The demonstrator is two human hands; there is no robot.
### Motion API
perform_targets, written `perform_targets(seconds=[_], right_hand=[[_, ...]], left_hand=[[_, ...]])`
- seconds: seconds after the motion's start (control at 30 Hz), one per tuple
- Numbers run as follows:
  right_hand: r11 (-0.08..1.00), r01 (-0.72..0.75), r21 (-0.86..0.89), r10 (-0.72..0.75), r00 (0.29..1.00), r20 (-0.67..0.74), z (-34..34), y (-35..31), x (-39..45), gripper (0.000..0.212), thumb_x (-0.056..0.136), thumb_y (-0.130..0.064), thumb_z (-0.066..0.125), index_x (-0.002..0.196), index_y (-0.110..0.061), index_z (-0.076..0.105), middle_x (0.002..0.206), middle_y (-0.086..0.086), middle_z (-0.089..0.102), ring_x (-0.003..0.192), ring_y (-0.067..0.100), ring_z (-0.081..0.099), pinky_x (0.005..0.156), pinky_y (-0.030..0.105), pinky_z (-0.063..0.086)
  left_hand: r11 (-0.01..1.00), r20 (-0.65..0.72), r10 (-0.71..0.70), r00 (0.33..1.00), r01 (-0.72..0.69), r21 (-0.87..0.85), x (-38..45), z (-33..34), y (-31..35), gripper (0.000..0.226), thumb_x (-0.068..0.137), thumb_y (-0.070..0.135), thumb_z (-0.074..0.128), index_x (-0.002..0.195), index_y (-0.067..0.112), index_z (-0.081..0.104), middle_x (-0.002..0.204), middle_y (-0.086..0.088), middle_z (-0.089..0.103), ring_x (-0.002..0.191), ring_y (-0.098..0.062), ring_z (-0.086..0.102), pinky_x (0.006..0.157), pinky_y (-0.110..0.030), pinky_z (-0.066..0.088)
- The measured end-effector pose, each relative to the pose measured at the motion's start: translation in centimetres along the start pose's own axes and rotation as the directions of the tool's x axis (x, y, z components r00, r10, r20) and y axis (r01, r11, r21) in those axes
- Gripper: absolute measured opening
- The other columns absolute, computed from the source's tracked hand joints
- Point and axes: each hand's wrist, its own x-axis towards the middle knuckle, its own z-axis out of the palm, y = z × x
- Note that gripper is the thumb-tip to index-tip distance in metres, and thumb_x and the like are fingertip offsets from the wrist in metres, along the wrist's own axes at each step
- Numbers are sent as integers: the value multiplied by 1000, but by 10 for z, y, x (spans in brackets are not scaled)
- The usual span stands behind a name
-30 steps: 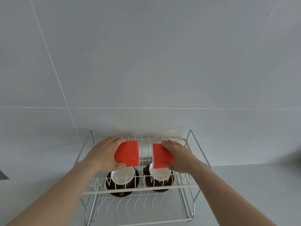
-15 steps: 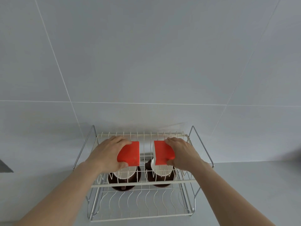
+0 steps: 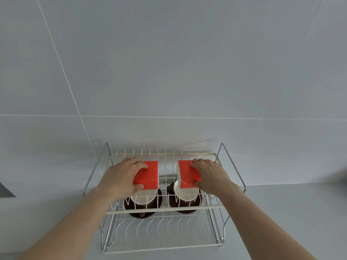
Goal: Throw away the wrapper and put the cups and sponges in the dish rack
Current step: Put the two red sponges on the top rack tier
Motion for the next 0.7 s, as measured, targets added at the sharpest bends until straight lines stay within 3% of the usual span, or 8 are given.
perform_targets(seconds=[0.13, 0.5, 0.7], right_hand=[[1000, -13, 4, 13, 1000, -8, 2, 0, -1, 40, 77, -23, 79, 113, -17, 63, 114, -2, 65, 101, 24, 64, 84, 37, 56], [999, -24, 24, 24, 1000, -8, 4, -2, -2, 39, 79, -18, 77, 114, -15, 62, 114, 0, 63, 104, 25, 62, 81, 34, 52], [1000, -12, -1, 12, 1000, -13, 5, -4, -2, 42, 82, -19, 75, 121, -15, 60, 123, -1, 61, 112, 23, 57, 88, 36, 52]], left_hand=[[1000, 2, -16, 1000, 16, 1, 0, 1, 0, 66, 82, 48, 73, 140, 40, 43, 141, 20, 46, 132, -8, 41, 101, -36, 48], [999, 12, -37, 999, 37, -5, -1, 3, 2, 65, 83, 45, 73, 141, 39, 43, 142, 18, 48, 132, -10, 43, 100, -37, 48], [999, 20, -40, 999, 40, 7, 0, 3, 3, 65, 84, 45, 73, 141, 38, 42, 142, 17, 50, 131, -11, 46, 101, -37, 47]])
